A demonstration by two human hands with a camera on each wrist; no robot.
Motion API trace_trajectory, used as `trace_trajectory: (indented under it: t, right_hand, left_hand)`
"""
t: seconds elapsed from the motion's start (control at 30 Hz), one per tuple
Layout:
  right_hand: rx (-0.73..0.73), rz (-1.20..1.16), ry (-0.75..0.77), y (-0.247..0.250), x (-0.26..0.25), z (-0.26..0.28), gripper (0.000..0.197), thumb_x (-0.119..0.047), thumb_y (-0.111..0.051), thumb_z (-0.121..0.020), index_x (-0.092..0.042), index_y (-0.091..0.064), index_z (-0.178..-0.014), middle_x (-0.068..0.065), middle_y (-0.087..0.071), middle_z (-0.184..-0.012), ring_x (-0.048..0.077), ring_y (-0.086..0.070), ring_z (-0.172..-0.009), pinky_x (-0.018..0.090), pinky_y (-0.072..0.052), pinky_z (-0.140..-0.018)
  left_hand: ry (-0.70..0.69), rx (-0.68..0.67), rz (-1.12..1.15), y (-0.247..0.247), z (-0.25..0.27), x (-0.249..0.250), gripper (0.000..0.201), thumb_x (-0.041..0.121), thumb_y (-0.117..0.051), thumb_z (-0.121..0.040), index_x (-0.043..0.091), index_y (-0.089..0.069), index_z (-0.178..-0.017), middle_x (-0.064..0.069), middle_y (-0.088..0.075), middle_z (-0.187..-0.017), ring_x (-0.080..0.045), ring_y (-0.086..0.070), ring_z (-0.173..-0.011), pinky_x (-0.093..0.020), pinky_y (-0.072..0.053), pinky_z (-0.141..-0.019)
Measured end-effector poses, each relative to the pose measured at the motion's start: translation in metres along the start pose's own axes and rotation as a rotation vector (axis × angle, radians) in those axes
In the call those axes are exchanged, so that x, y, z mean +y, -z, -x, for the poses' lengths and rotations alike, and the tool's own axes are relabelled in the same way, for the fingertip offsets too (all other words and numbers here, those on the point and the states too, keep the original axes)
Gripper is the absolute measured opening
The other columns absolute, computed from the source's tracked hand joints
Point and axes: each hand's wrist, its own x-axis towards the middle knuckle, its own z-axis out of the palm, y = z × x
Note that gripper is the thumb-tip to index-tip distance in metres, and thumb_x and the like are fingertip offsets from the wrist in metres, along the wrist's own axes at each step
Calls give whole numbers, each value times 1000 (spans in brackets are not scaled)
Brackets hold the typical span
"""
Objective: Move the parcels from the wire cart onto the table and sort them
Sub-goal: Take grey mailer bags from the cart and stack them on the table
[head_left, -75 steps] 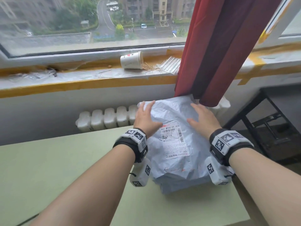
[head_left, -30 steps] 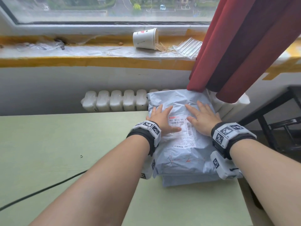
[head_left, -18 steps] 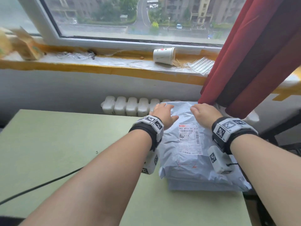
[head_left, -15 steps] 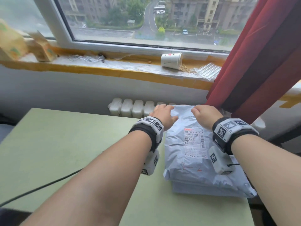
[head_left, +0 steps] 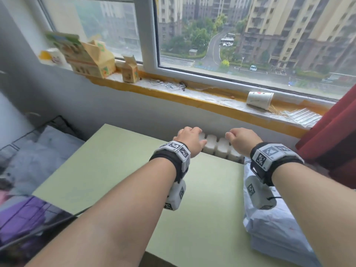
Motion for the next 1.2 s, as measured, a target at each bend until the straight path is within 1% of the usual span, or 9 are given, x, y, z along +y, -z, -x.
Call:
trace_trajectory:
  t: [0.3, 0.47, 0.63, 0.7, 0.77, 0.87, 0.93, 1.1, 1.2]
  right_hand:
    - [2, 28, 174, -39, -170, -5, 39, -28, -31, -101, -6, -63, -102, 14, -64, -107, 30, -57, -101, 33, -40, -79]
    - [-22, 44, 243, -66, -263, 1, 38, -28, -32, -101, -7, -63, -105, 12, -64, -106, 30, -57, -100, 31, -38, -77]
    - [-33, 40, 319, -95, -352, 11, 37, -29, -33, -101, -8, -63, -101, 12, -64, -102, 26, -53, -88, 31, -39, -75]
    - [-51, 39, 356, -111, -385, 16, 38, -28, -32, -101, -7, -64, -102, 12, -65, -104, 28, -55, -90, 32, -41, -77]
    - [-72, 41, 399, -126, -415, 21, 39, -28, -32, -101, -6, -64, -104, 13, -65, -107, 30, -58, -97, 33, -43, -80]
    - [-112, 81, 461, -145, -456, 31, 38, -29, -33, -101, -6, -63, -103, 15, -64, -109, 30, -58, -100, 31, -40, -78]
    - [-138, 122, 495, -154, -479, 37, 36, -31, -34, -101, -7, -62, -104, 14, -63, -112, 31, -57, -103, 31, -41, -81]
    - [-161, 158, 556, -175, -533, 36, 32, -30, -36, -100, -8, -60, -97, 12, -63, -102, 26, -53, -85, 30, -38, -73]
    - [-185, 154, 578, -187, -560, 28, 34, -29, -36, -99, -5, -61, -95, 12, -64, -99, 28, -57, -86, 31, -43, -73]
  left_hand:
    - [147, 130, 12, 88, 56, -130, 48, 42, -48, -94, 24, -42, -138, -10, -41, -141, -29, -37, -132, -44, -34, -109]
    - [204, 173, 11, 130, 90, -212, 48, 42, -48, -94, 23, -43, -137, -9, -42, -141, -29, -37, -132, -44, -32, -110]
    - [282, 228, 30, 168, 131, -291, 49, 42, -48, -94, 22, -44, -137, -11, -41, -141, -32, -38, -131, -44, -32, -110]
    - [328, 247, 42, 179, 149, -323, 48, 42, -48, -94, 22, -44, -137, -11, -41, -141, -31, -39, -130, -43, -34, -108]
    - [376, 258, 54, 186, 166, -353, 47, 43, -48, -94, 22, -44, -136, -10, -41, -141, -30, -40, -129, -43, -36, -107]
    - [443, 263, 60, 194, 190, -392, 47, 43, -48, -94, 23, -44, -136, -8, -41, -142, -29, -41, -128, -44, -36, -107]
    - [482, 271, 70, 199, 203, -414, 47, 43, -47, -94, 23, -44, -136, -8, -40, -142, -30, -42, -128, -45, -36, -107]
    - [551, 316, 95, 217, 229, -460, 49, 42, -46, -95, 21, -41, -138, -10, -39, -144, -29, -38, -132, -45, -33, -109]
    - [598, 345, 85, 227, 240, -487, 48, 43, -46, -95, 22, -42, -137, -10, -40, -143, -30, -37, -132, -44, -33, -110]
